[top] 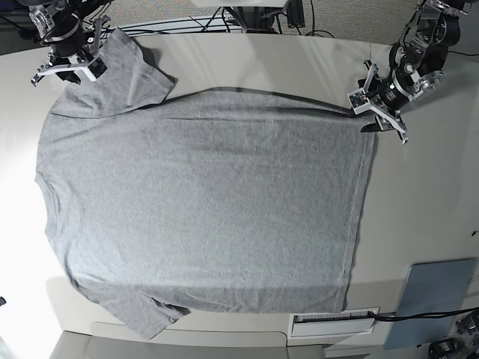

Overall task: Fold the T-shirt properly
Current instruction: 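Move both grippers down to the shoulder corners of the grey T-shirt, then close both grippers on the shirt's shoulder edges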

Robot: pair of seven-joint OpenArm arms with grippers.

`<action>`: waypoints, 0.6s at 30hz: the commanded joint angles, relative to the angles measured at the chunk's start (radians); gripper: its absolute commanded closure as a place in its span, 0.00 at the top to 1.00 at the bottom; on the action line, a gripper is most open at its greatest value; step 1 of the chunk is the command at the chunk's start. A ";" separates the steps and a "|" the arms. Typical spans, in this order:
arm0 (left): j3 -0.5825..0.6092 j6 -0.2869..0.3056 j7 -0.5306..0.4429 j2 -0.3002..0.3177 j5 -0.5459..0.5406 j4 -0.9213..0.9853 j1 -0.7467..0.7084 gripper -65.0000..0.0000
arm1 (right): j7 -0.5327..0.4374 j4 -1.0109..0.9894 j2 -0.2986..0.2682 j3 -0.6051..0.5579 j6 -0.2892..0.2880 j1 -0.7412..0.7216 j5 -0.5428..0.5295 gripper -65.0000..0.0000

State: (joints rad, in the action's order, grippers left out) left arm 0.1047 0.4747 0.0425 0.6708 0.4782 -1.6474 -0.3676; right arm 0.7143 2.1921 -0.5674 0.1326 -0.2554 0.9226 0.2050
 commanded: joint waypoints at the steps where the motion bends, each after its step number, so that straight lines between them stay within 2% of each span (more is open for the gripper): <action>1: 0.006 0.093 0.114 0.011 0.061 0.034 -0.020 0.42 | -0.010 0.016 -0.011 0.006 0.013 0.005 0.006 0.28; 5: 0.006 0.153 0.113 0.011 0.061 0.034 -0.020 0.18 | -0.006 0.016 -0.011 0.006 0.013 0.005 0.006 0.28; 7: 0.006 0.154 0.113 0.011 0.061 0.034 -0.020 0.03 | -0.007 0.016 -0.011 0.006 0.012 0.005 0.006 0.28; 8: 0.006 0.154 0.113 0.011 0.061 0.034 -0.020 0.00 | -0.008 0.016 -0.011 0.006 0.012 0.005 0.006 0.28; 11: 0.006 0.154 0.105 0.011 0.061 0.034 -0.020 0.00 | -0.016 0.016 -0.012 0.006 0.012 0.005 0.006 0.28; 15: 0.006 0.155 0.013 0.011 0.061 0.034 -0.020 0.00 | -0.014 0.012 -0.012 0.006 0.005 -0.015 0.006 0.28; 18: 0.006 0.154 0.001 0.011 0.062 0.034 -0.020 0.00 | -0.016 0.012 -0.022 0.006 -0.067 -0.049 0.005 0.28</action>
State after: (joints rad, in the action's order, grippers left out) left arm 0.1032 0.5583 -0.0166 0.6739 0.5056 -1.6337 -0.3668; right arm 0.7094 2.1918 -0.5732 0.1322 -0.3393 0.8673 0.2043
